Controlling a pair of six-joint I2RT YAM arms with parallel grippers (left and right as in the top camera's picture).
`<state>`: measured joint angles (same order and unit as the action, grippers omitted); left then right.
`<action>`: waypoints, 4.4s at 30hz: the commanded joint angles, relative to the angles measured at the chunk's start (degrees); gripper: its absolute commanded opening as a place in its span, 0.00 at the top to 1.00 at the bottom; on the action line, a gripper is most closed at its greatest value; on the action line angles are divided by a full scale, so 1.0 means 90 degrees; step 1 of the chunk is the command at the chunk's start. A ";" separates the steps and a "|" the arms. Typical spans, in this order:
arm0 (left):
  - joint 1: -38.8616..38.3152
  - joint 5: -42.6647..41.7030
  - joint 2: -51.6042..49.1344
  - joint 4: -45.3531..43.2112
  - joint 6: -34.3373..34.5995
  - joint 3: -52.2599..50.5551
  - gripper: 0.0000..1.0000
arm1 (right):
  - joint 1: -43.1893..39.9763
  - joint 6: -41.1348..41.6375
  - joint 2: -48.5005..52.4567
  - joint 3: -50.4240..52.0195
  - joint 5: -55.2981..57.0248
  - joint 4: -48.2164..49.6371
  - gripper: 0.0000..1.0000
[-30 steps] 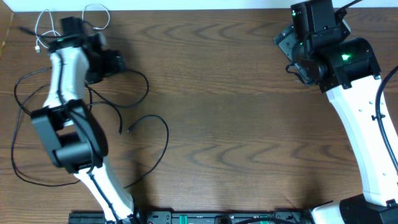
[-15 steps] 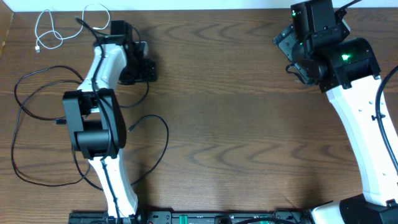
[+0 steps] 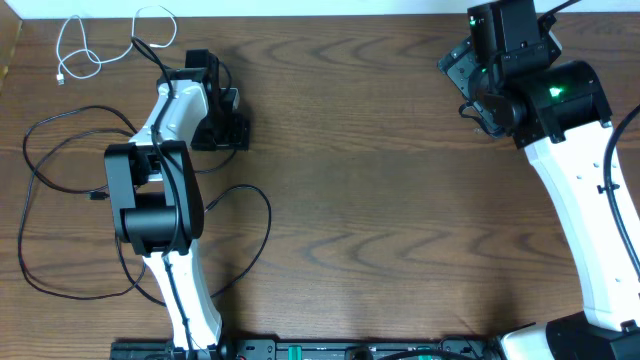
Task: Untangle cables
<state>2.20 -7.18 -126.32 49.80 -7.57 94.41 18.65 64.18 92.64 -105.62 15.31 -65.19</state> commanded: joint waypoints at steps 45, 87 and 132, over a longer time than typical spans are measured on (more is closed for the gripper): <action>-0.0134 0.0223 0.2113 0.0364 0.0017 -0.0214 0.93 | -0.0022 -0.0070 0.0044 0.0036 0.0068 -0.0163 0.19; 0.4155 0.1015 0.2926 0.1489 0.4709 -0.0257 0.21 | 0.1785 -0.6700 0.2399 -0.0857 -0.3842 0.3055 0.01; 0.4136 0.0510 0.2926 0.1532 0.4711 -0.0257 0.09 | 0.3631 -0.6173 0.7014 -0.3874 -0.0831 0.3009 0.48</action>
<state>39.48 -2.68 -99.33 63.22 34.54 91.96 51.40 4.27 156.31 -140.75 5.10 -37.89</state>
